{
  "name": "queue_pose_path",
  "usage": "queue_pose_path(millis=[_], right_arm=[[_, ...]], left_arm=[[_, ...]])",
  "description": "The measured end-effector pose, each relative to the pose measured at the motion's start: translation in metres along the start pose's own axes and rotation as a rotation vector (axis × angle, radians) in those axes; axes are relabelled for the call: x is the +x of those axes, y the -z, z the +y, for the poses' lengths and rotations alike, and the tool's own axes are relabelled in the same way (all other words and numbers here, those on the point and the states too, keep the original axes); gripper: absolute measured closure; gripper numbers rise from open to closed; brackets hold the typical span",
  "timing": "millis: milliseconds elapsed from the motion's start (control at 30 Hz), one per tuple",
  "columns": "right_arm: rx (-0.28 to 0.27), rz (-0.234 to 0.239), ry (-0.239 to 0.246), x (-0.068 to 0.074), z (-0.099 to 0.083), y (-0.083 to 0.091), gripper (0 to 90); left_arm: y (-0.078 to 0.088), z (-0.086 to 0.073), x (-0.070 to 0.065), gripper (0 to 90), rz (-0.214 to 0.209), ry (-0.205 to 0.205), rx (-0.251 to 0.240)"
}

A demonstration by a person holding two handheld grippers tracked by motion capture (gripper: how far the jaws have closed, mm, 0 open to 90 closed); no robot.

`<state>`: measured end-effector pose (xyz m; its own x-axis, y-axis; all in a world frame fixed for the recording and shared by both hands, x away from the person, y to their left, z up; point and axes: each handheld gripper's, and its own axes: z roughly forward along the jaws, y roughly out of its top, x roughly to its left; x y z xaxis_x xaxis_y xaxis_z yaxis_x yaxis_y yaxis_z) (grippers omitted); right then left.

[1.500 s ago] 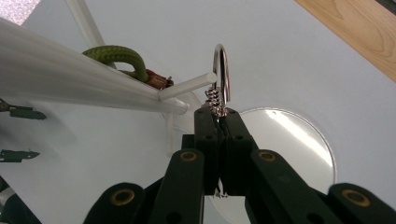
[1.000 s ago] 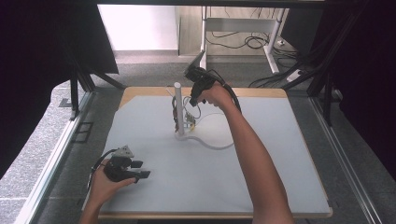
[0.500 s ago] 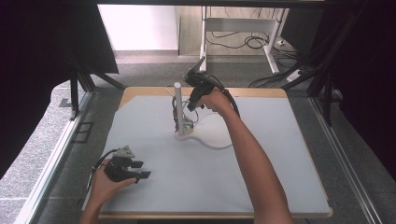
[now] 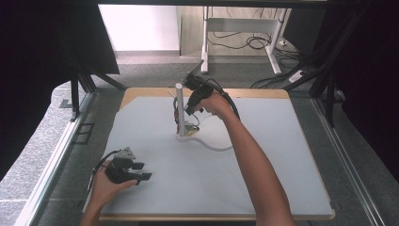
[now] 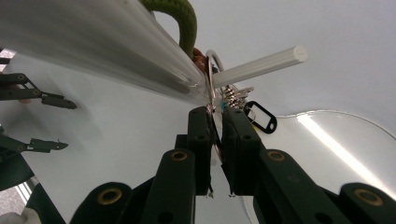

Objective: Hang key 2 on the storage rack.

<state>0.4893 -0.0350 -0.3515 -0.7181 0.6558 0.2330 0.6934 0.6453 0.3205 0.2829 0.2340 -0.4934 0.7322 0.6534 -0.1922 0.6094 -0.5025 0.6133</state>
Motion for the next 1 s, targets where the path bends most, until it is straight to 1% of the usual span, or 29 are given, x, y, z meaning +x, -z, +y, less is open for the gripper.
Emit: queue_pose_path(millis=[167,300,367,467,633,667,900,1000], right_arm=[[-0.008,-0.005,0.003,0.000,-0.002,0.004,78.0],[-0.014,-0.010,0.001,0.000,-0.006,0.008,71.1],[-0.022,-0.022,0.012,0.000,-0.009,0.011,67.2],[-0.038,-0.024,0.020,0.000,-0.014,0.019,63.5],[-0.058,-0.027,0.027,-0.001,-0.023,0.028,59.8],[-0.063,-0.027,0.030,-0.002,-0.026,0.030,59.0],[-0.088,-0.027,0.037,-0.006,-0.043,0.041,56.8],[-0.114,-0.025,0.032,-0.008,-0.051,0.047,56.2]], left_arm=[[0.001,0.000,0.000,42.7,-0.003,0.005,0.000],[0.002,0.000,0.000,42.7,-0.003,0.009,-0.006],[0.002,0.000,0.000,42.6,-0.002,0.009,-0.008],[0.004,0.000,0.000,42.6,0.004,0.013,-0.006],[0.004,0.000,0.000,42.6,0.013,0.012,-0.006],[0.004,0.000,0.000,42.6,0.011,0.018,-0.006],[0.005,-0.001,-0.002,42.5,0.020,0.014,-0.004],[0.006,-0.001,-0.003,42.4,0.021,0.013,-0.010]])
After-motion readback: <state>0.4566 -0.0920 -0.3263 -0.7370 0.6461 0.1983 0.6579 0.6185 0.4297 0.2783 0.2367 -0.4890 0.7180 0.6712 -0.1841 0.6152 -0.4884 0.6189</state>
